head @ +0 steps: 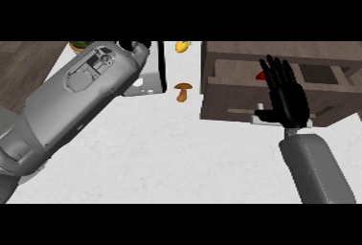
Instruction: Pick up the can, place it into the drawer and close the drawer
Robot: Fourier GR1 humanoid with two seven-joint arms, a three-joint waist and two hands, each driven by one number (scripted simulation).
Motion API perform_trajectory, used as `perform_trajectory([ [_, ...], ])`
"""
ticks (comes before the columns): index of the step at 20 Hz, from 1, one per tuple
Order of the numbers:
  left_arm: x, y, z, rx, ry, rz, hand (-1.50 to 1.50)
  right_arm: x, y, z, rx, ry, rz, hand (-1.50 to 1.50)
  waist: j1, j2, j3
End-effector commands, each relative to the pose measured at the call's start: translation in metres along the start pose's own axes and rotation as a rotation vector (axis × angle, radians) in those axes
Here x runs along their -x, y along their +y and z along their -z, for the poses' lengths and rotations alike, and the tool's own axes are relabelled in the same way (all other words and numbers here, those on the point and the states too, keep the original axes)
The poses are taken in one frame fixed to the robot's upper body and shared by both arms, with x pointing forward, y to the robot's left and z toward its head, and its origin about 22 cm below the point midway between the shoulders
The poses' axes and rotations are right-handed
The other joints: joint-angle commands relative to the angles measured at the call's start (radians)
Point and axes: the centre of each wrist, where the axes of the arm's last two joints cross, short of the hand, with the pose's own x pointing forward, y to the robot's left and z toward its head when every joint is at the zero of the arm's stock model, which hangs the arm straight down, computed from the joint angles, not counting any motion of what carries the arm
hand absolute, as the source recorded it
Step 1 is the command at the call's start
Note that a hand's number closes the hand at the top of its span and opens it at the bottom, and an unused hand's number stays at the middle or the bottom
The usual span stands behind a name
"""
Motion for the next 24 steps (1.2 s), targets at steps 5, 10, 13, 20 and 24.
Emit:
perform_trajectory([
  [5, 0.011, 0.032, -0.013, 0.015, 0.034, 0.016, -1.5, 0.005, 0.027, 0.025, 0.019, 0.089, -0.002, -1.5, 0.017, 0.027, 0.024],
  [10, 0.018, 0.05, -0.016, -0.006, 0.023, 0.016, -1.5, 0.013, 0.031, 0.041, 0.045, 0.094, -0.023, -1.5, 0.016, 0.036, 0.025],
  [13, 0.031, 0.034, -0.033, 0.021, 0.026, 0.017, -1.5, -0.008, 0.025, 0.071, 0.068, 0.08, -0.023, -1.5, 0.015, 0.037, 0.024],
  [20, 0.046, 0.051, -0.045, 0.021, 0.035, 0.022, -1.5, -0.022, 0.008, 0.105, 0.113, 0.087, -0.022, -1.5, 0.032, 0.046, 0.024],
  [24, 0.037, 0.055, -0.05, 0.048, 0.022, 0.037, -1.5, -0.015, 0.003, 0.111, 0.118, 0.103, -0.038, -1.5, 0.037, 0.045, 0.025],
])
